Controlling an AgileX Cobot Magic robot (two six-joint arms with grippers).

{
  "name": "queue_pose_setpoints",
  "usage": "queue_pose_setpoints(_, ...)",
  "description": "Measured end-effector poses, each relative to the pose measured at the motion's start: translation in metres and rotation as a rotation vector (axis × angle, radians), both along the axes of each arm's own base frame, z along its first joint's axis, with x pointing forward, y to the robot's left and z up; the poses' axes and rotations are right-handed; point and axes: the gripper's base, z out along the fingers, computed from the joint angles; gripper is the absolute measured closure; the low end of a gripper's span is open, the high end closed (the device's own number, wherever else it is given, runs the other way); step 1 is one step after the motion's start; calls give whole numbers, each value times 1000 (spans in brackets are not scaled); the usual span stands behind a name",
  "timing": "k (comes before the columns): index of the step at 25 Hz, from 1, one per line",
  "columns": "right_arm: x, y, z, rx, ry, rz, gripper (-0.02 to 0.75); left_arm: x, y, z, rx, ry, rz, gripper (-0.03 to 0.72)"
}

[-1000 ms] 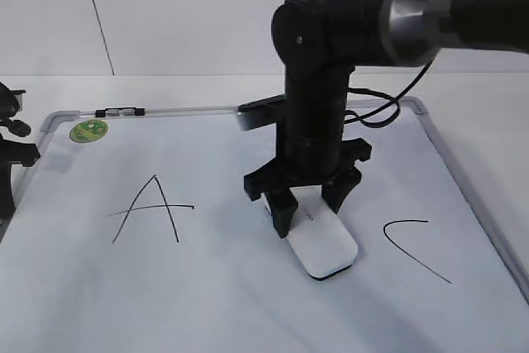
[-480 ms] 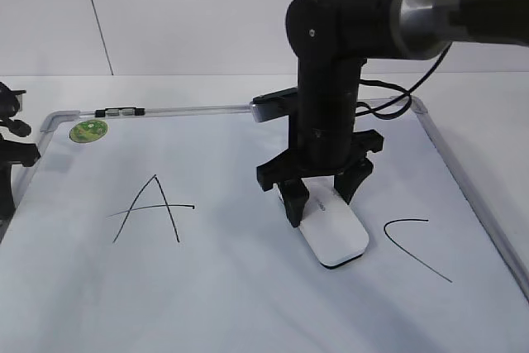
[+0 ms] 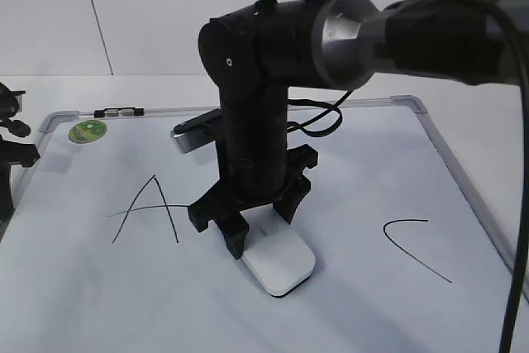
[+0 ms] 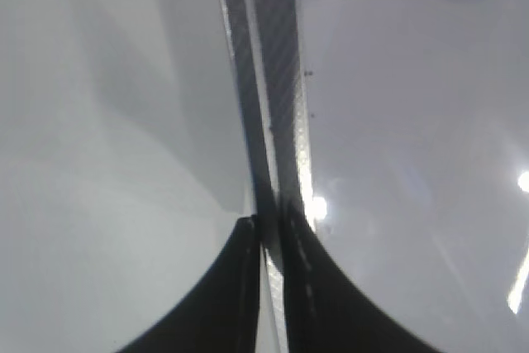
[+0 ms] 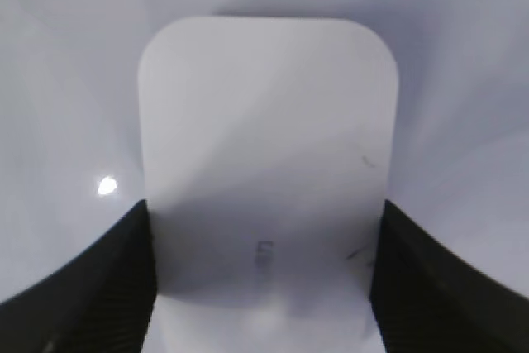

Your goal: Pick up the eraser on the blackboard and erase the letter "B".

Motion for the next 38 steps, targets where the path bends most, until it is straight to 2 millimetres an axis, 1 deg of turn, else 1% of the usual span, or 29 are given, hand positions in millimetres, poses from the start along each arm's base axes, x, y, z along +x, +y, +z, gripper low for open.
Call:
queue_pose_setpoints(4, 0, 4, 0, 28, 16, -1, 186, 0, 0, 0, 2, 2, -1, 651)
queue_pose_setpoints(13, 2, 5, -4, 20, 16, 5, 186, 0, 0, 0, 5, 2, -3, 651)
queue_pose_setpoints(17, 8, -1, -5, 23, 22, -18, 186, 0, 1, 0, 6, 2, -4, 651)
queue_pose_setpoints(20, 19, -9, -6, 52, 37, -66, 187, 0, 1, 0, 6, 2, -4, 651)
queue_pose_setpoints(22, 30, -18, -6, 76, 28, -113, 187, 0, 1, 0, 6, 2, -4, 651)
queue_pose_setpoints(28, 67, -63, -6, 110, -15, -268, 186, 0, 0, 0, 5, 1, -3, 651)
queue_pose_setpoints(31, 79, -82, -5, 114, -24, -324, 187, 0, 0, 0, 5, 1, -3, 651)
queue_pose_setpoints(33, 81, -86, -5, 116, -26, -336, 187, 0, 0, 0, 5, 1, -3, 651)
queue_pose_setpoints(38, 84, -85, 0, 116, -19, -336, 187, 0, 0, 0, 3, 1, -2, 651)
